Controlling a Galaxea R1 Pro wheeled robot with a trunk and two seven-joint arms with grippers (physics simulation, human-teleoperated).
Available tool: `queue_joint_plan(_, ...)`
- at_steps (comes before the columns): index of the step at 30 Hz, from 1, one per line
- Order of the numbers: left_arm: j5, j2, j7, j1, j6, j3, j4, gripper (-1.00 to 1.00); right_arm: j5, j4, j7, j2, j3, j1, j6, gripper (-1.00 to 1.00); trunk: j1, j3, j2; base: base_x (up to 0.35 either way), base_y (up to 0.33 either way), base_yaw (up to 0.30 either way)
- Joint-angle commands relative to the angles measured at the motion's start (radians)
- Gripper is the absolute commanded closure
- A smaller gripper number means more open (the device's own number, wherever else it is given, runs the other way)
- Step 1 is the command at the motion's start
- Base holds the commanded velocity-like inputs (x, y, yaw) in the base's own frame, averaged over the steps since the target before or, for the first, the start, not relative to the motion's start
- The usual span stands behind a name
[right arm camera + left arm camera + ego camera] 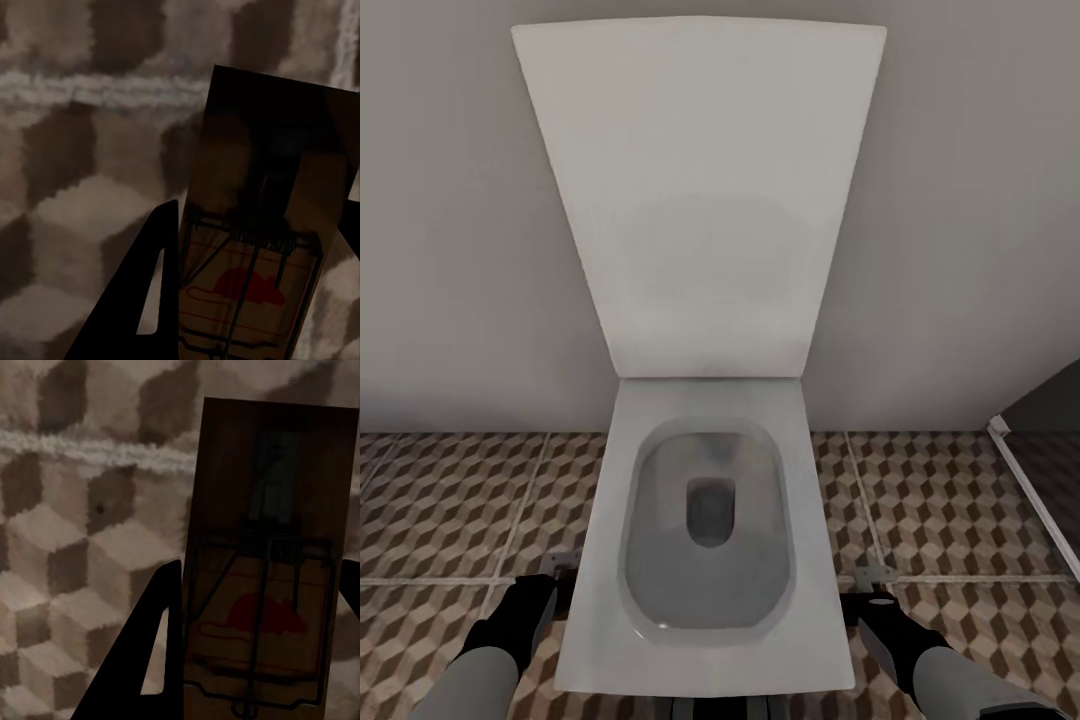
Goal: Take the four mousetraps from the cabinet in the bathroom and place them on the bathroom floor. Make sure all four end up on the same floor surface, and ensure that at least two of them are either under or directly next to the same bathroom sink.
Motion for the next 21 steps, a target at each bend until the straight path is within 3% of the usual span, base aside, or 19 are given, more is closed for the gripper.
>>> queue_joint_plan(1,0.002,0.0,0.002,0.0,0.004,0.002,-0.001,1.0,-0.006,-0.002,-0.005,0.0,0.008,0.0,0.008,1.0,0.0,-0.001,0.0,0.0,0.0,0.0)
queue_joint_plan(21,0.002,0.0,0.002,0.0,0.004,0.002,-0.001,1.0,-0.004,-0.008,-0.007,0.002,0.007,0.0,0.087,1.0,0.0,-0.001,0.0,0.0,0.0,0.0)
